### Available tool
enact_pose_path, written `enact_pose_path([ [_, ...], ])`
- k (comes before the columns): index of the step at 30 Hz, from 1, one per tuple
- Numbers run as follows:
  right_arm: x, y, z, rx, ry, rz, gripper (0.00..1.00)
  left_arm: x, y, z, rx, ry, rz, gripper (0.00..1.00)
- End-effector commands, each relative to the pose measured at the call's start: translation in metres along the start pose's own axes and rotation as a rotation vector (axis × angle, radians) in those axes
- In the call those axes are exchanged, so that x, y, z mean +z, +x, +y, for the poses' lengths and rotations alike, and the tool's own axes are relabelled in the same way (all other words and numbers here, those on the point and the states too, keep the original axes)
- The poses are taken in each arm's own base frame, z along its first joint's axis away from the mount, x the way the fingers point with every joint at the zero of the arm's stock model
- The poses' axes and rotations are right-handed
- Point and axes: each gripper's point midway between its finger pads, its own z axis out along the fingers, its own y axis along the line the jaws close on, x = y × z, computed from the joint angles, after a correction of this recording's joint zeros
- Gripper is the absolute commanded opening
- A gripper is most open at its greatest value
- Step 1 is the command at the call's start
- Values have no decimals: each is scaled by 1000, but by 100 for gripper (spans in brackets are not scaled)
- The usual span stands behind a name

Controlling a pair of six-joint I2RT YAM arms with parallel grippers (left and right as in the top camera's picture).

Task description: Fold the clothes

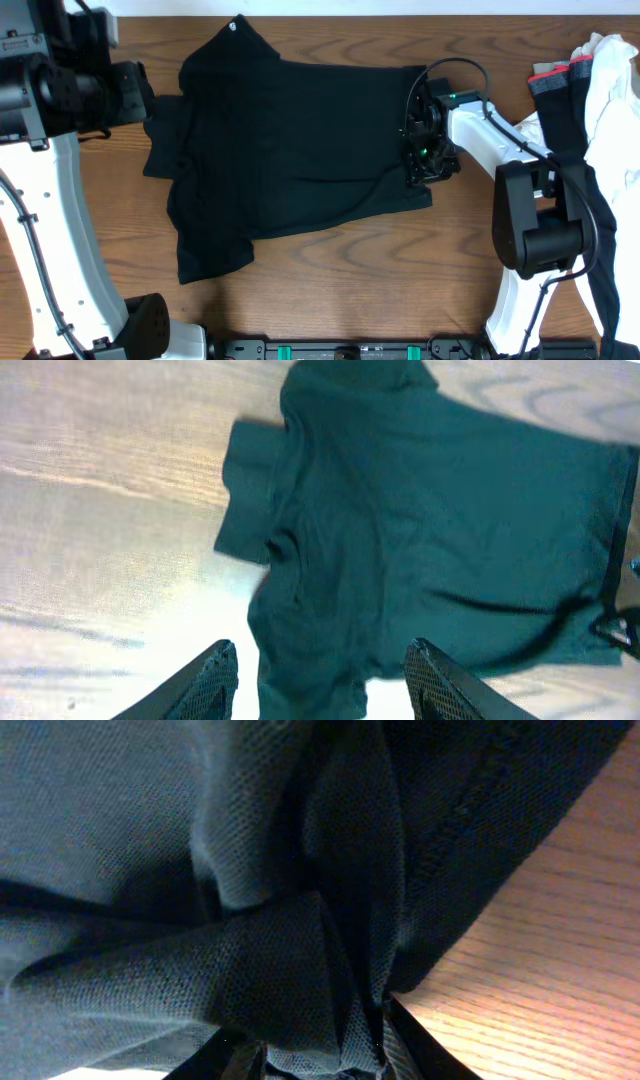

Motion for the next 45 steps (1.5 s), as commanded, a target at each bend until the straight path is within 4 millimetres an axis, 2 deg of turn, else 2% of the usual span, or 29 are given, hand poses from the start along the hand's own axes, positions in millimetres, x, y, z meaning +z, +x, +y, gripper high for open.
enact_pose_path([
  [1, -4, 4, 11, -12, -36, -6, 27, -5, 5, 4, -15, -15, 8, 56],
  [3, -6, 8, 11, -8, -36, 8, 22, -5, 9, 4, -16, -16, 26, 56],
  [4, -6, 10, 11, -7, -35, 16, 23, -5, 11, 4, -17, -16, 33, 56],
  [7, -6, 12, 3, 4, 9, 25, 48, -5, 14, 4, -18, -17, 46, 56],
  [8, -6, 11, 1, 8, 18, 20, 49, -5, 15, 4, -18, -17, 49, 56],
  [17, -8, 1, 3, -7, 3, -21, 42, -5, 15, 4, -18, -17, 51, 56],
  [23, -34, -10, 8, -22, 2, -116, 44, -5, 14, 4, -18, -17, 46, 56],
  [28, -49, -6, 12, -29, 2, -136, 39, -5, 14, 4, -18, -17, 46, 56],
  [39, -28, 0, 12, -20, -18, -105, 42, -5, 14, 4, -18, -16, 47, 56],
  [45, -14, 4, 16, -12, -57, -105, 34, -5, 14, 4, -18, -16, 47, 56],
])
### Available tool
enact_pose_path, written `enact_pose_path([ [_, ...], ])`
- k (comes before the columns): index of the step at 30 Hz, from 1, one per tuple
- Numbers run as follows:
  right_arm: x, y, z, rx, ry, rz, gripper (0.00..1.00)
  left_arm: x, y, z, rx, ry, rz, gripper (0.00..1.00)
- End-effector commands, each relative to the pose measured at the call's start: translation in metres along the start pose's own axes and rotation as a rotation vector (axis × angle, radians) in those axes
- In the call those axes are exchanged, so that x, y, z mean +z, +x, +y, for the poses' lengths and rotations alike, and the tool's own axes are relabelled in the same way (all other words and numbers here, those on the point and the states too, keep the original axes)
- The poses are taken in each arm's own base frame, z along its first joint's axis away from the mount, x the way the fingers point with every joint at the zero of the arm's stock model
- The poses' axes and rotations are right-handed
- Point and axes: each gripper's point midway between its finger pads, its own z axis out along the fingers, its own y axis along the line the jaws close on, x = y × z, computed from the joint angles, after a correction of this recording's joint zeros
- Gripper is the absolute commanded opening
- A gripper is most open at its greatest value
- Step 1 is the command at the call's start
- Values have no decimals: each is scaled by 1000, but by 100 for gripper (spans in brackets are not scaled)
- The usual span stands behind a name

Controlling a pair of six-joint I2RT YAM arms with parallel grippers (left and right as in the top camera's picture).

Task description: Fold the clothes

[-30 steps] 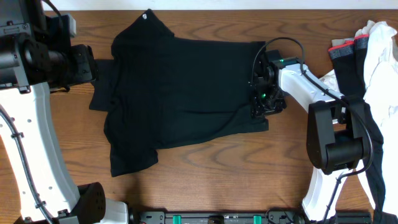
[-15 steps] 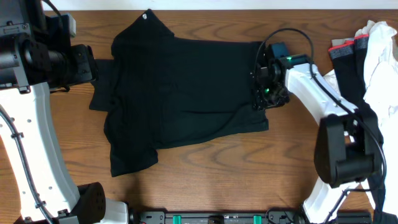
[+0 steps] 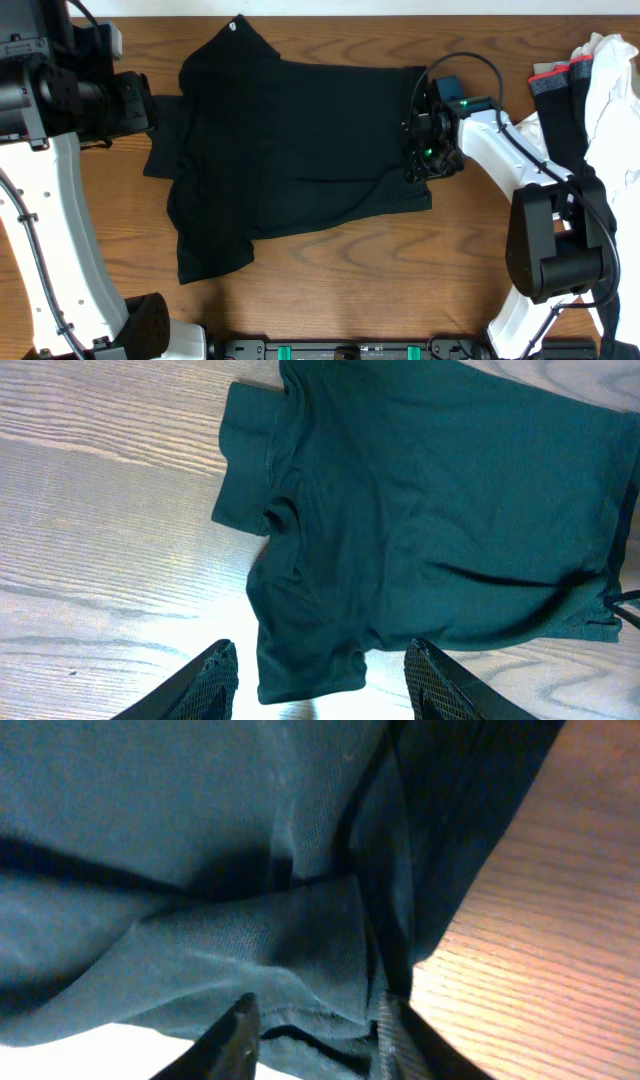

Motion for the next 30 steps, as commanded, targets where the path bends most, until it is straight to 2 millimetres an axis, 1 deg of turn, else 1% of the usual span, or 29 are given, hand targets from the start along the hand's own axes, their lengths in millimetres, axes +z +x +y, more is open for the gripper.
enact_pose_path([
  [1, 12, 7, 10, 10, -56, 22, 30, -4, 0, 3, -13, -13, -13, 56],
  [3, 13, 7, 16, 9, -89, 20, 21, -4, 0, 3, -13, -13, -13, 56],
  [4, 13, 7, 16, 8, -90, 20, 14, -4, 0, 3, -13, -13, -13, 56],
  [6, 9, 7, 17, 7, -89, 14, 4, -4, 0, 3, -12, -13, -13, 56],
  [7, 5, 8, 18, 6, -89, 12, 2, -4, 0, 3, -12, -13, -13, 56],
  [9, -5, 9, 19, -6, -88, -1, 2, -4, 0, 3, -12, -13, -13, 56],
  [11, -19, 12, 22, -19, -88, -14, 1, -4, -1, 3, -12, -13, -16, 56],
  [13, -33, 18, 24, -19, -85, -21, 1, -5, -2, 3, -12, -13, -21, 56],
  [17, -51, 35, 28, -15, -85, 5, 1, -5, -4, 3, -11, -13, -26, 56],
  [20, -58, 52, 30, -6, -84, 55, 2, -5, -4, 3, -11, -13, -29, 57],
  [27, -63, 99, 31, 46, -82, 247, 2, -5, -4, 3, -11, -13, -29, 57],
  [30, -66, 116, 28, 64, -64, 314, 3, -5, -5, 3, -11, -12, -31, 57],
])
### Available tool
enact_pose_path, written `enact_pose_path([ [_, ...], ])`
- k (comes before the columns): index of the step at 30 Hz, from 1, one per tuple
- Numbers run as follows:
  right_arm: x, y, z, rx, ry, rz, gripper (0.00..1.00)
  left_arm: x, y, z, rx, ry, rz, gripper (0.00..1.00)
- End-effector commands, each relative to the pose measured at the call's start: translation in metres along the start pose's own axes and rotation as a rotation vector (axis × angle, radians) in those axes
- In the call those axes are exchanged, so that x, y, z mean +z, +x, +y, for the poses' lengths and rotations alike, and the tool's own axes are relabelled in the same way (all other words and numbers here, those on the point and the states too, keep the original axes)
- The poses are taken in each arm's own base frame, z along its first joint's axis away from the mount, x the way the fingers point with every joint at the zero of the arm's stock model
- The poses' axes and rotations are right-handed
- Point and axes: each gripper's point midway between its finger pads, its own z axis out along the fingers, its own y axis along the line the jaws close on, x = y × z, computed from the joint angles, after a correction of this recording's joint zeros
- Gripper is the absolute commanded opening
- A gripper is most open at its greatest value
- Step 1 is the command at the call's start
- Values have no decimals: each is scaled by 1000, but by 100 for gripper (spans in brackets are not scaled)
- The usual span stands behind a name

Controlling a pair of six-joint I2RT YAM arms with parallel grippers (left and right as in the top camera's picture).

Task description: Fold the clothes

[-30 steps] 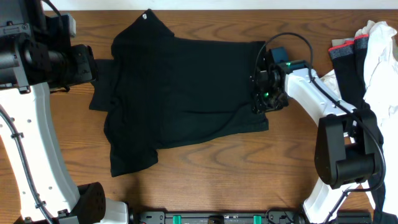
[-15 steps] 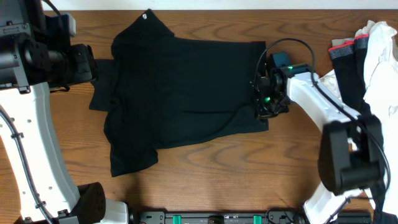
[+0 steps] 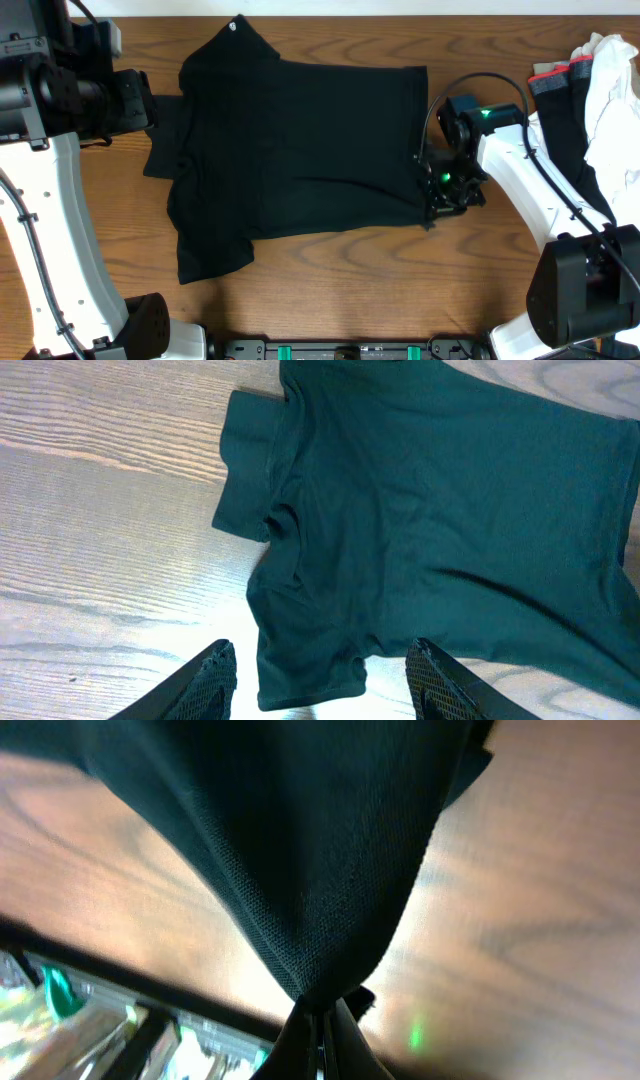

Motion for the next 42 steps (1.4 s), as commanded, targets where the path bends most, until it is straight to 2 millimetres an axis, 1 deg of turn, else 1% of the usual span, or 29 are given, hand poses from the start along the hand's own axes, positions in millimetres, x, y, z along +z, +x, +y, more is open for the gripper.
enact_pose_path([
  [1, 3, 12, -2, 3, 24, 46, 7, -5, -1, 3, -12, -13, -17, 57],
  [3, 5, 16, -9, 26, 60, 63, 15, -5, -1, 3, -12, -13, -17, 57],
  [5, 6, 16, -16, 54, 98, 58, 25, -4, -1, 3, -13, -13, -16, 57],
  [7, 5, 6, -22, 80, 127, 16, 26, -4, 0, 3, -13, -13, -12, 57],
  [9, 4, -17, -23, 84, 121, -79, 27, -3, 1, 3, -13, -14, -5, 57],
  [10, 1, -36, -23, 80, 103, -156, 27, -1, 1, 4, -14, -14, -2, 57],
  [12, -6, -67, -20, 79, 62, -283, 29, 2, 1, 4, -15, -14, 6, 57],
  [13, -12, -84, -17, 84, 32, -352, 31, 3, 2, 4, -18, -14, 11, 57],
  [15, -26, -113, -13, 75, -17, -480, 33, 8, 2, 5, -31, -15, 22, 58],
  [16, -34, -127, -14, 82, -25, -545, 36, 10, 3, 5, -32, -16, 30, 58],
  [17, -42, -139, -15, 87, -33, -601, 36, 11, 3, 5, -32, -16, 36, 58],
  [18, -53, -153, -16, 95, -44, -675, 33, 13, 3, 5, -33, -16, 41, 58],
  [20, -70, -176, -20, 115, -59, -783, 30, 15, 3, 5, -33, -16, 45, 57],
  [23, -84, -198, -29, 151, -83, -877, 29, 16, 1, 5, -33, -16, 41, 57],
  [25, -87, -212, -38, 179, -101, -897, 29, 16, 1, 5, -33, -15, 39, 57],
  [29, -86, -240, -55, 208, -113, -877, 30, 16, -1, 5, -33, -15, 33, 57],
  [31, -83, -258, -63, 225, -123, -855, 32, 16, -2, 5, -35, -15, 29, 57],
  [36, -80, -304, -76, 253, -175, -830, 37, 16, -2, 5, -35, -15, 30, 58],
  [38, -78, -319, -78, 249, -197, -832, 38, 16, -2, 5, -35, -15, 30, 57],
  [42, -63, -342, -80, 260, -273, -818, 37, 16, -2, 5, -35, -15, 30, 58],
])
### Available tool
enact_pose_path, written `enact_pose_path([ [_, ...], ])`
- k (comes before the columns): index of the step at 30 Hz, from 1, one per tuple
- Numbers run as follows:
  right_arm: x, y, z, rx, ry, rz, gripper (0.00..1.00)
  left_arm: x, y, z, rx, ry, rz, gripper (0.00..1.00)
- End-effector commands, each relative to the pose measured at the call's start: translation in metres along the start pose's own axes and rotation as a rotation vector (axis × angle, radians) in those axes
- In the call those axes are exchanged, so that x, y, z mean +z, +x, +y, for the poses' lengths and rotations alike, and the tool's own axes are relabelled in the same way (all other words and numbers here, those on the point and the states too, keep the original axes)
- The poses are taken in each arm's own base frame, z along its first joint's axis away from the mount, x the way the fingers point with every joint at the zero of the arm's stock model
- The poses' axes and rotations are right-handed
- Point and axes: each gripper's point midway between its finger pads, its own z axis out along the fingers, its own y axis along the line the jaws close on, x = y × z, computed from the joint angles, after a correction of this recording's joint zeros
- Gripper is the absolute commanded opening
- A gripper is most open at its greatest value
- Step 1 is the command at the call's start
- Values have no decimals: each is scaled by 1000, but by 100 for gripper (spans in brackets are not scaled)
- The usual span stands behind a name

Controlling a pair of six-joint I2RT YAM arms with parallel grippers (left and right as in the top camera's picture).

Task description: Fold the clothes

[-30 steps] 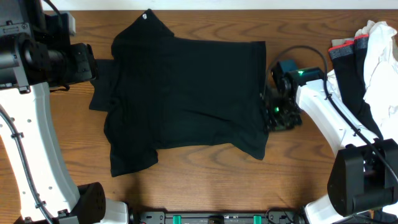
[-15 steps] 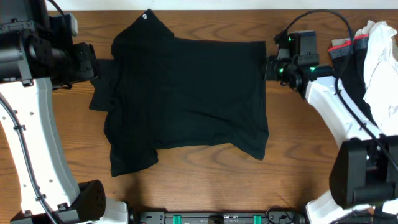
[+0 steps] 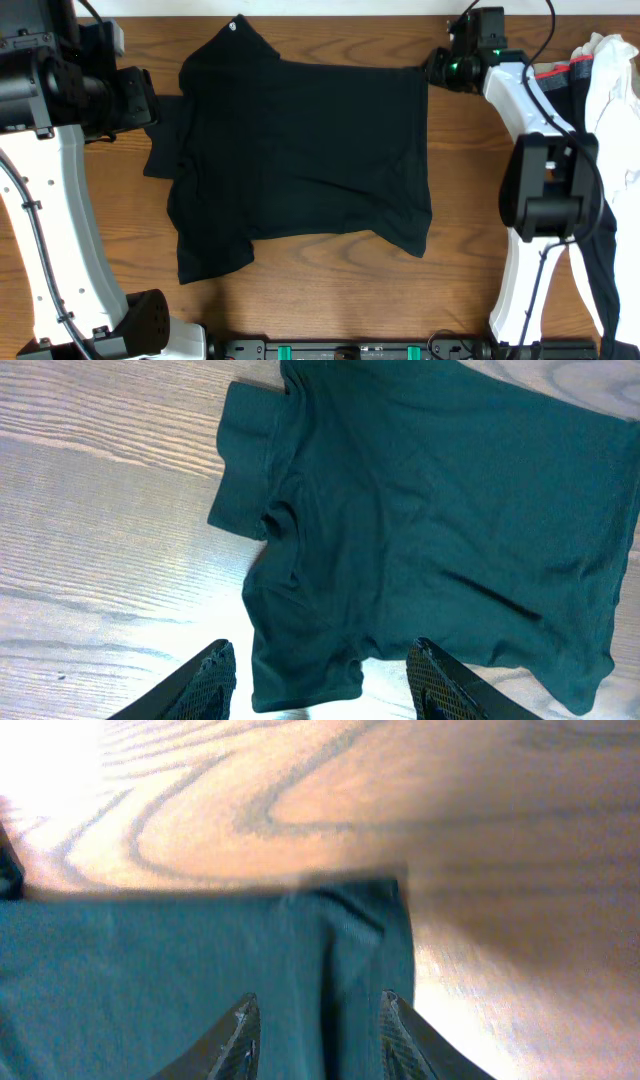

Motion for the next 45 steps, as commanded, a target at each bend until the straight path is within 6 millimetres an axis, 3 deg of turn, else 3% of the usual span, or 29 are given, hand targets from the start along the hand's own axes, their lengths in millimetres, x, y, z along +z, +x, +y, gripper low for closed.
enact_pose_path([
  [1, 20, -3, 2, 62, -84, 23, 36, 2, 0, 4, -10, -14, 7, 57],
  [9, 47, 4, -3, 151, -143, 35, 31, 2, 0, 4, -10, -14, 7, 57],
  [18, 43, 0, -22, 179, -120, 29, 34, 2, 0, 4, -10, -14, 6, 57],
  [25, 35, -5, -37, 214, -139, 32, 29, 2, 0, 4, -10, -14, 6, 58],
  [35, 34, 1, -36, 215, -148, 58, 29, 2, -1, 4, -10, -14, 3, 57],
  [45, 40, 8, -23, 170, -150, 75, 27, 2, -1, 4, -10, -14, 3, 57],
])
